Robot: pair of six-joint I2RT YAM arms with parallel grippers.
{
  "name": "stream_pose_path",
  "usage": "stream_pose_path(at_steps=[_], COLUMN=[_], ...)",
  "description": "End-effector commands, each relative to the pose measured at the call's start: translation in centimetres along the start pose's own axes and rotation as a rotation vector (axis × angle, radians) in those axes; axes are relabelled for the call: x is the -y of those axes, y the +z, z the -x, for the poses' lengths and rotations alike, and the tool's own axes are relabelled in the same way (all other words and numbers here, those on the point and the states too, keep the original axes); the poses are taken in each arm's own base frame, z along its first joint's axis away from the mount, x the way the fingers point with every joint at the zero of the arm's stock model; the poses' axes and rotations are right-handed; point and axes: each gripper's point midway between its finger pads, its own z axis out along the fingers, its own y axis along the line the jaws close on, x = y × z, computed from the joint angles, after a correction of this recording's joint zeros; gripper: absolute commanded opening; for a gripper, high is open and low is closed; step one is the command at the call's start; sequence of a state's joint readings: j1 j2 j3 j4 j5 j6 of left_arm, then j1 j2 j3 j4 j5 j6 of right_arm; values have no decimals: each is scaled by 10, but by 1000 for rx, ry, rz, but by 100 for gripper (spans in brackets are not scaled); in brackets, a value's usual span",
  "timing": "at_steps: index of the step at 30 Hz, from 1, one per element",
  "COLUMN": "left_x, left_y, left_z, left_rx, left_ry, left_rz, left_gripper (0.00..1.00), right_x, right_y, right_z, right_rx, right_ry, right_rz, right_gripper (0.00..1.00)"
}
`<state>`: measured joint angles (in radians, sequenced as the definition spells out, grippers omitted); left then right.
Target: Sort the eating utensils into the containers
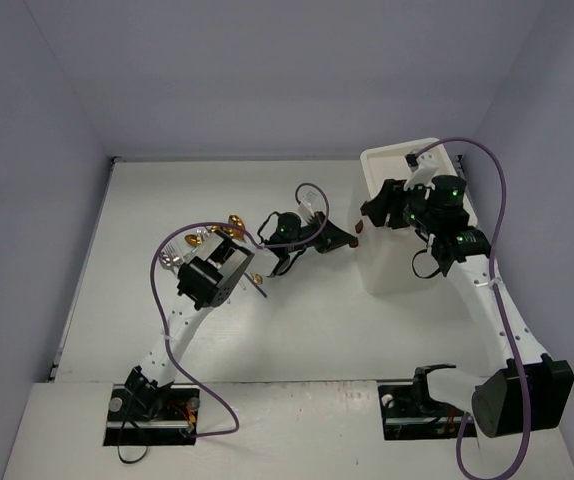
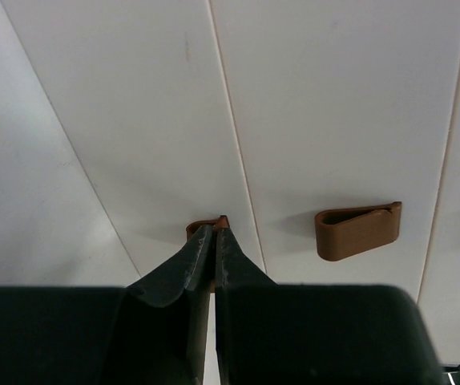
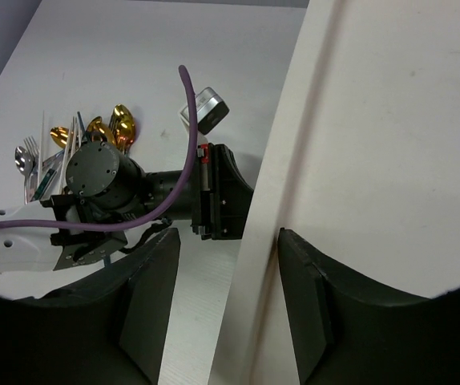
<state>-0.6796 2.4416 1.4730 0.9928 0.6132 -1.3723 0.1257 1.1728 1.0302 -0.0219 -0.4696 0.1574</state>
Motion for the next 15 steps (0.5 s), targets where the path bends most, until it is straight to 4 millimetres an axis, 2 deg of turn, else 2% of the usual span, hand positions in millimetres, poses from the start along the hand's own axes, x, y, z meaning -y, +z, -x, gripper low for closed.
stream_pose_path(at_steps=[1,5,11,15], left_x=[65,60,59,53], left_y=[-13,-18,-27,-37], left_z=[11,15,18,21], left_rx=[8,13,13,20], left_ry=[114,117,120,114], left_rz=[-114,-81,-67,-46], left_gripper=[0,0,0,0], right_x=[23,35,47,52], right_y=[4,2,-1,-3], right_z=[-13,-17,-20,-22], right_rx=[-29,-41,-56,-60], right_ry=[26,28,26,26], right_rz=[-122,-194,-265,-289], right_gripper=[37,19,1,0])
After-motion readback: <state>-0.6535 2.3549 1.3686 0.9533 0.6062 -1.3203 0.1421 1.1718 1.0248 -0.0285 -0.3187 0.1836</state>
